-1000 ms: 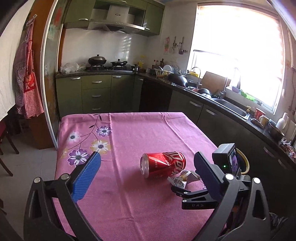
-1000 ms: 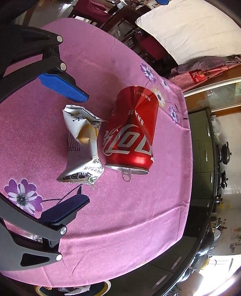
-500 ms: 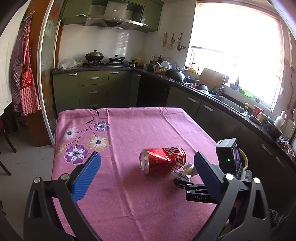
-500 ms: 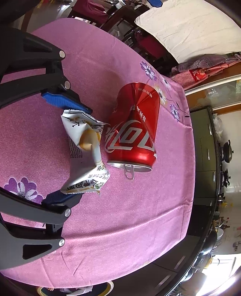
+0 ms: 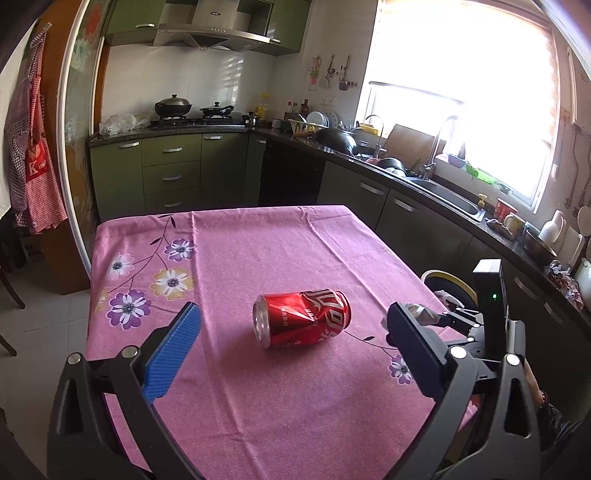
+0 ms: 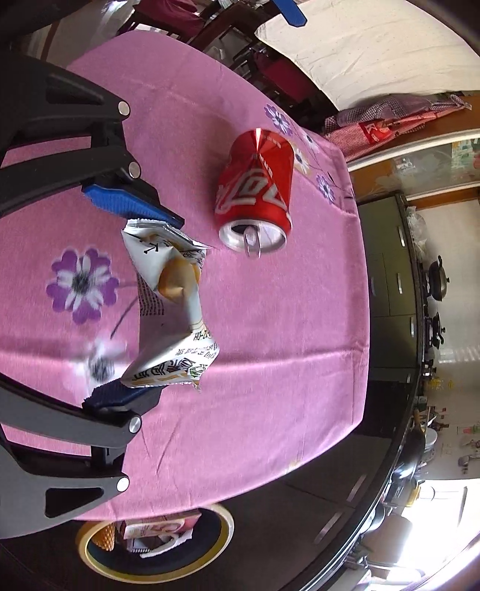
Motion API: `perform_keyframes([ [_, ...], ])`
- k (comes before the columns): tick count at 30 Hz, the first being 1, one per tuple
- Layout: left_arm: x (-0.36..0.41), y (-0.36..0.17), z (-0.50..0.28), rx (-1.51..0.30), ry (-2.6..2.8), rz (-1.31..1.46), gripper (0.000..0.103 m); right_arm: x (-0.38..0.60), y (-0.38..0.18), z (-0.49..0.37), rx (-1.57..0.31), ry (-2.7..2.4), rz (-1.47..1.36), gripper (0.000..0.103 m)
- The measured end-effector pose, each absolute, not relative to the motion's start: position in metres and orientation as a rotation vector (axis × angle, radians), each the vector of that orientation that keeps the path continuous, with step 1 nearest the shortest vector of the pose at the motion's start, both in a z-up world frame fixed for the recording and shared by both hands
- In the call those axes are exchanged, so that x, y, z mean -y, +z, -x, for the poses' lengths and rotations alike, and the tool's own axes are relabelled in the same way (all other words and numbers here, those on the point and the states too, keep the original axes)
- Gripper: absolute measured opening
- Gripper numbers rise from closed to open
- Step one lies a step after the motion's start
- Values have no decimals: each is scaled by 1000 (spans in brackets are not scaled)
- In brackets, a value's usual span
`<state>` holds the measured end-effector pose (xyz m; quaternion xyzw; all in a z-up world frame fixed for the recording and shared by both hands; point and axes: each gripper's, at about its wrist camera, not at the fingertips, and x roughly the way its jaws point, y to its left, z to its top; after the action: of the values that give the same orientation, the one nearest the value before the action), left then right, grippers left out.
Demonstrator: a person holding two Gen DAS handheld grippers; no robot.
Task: Collect trash
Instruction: 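Carry the wrapper over the bin and open the right gripper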
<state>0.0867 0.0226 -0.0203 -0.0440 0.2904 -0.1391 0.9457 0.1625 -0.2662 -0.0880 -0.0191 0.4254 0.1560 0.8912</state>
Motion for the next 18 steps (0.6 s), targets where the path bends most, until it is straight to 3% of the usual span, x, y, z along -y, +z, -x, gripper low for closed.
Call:
perform_keyframes([
  [12,-2,-41,-156,-689,-559,12,96,489,-97,-211,-929,-98,-113,72],
  [18,5,-42,-177,-718,-660,-64,96,541,-113,-231,-981,-171,-158,72],
])
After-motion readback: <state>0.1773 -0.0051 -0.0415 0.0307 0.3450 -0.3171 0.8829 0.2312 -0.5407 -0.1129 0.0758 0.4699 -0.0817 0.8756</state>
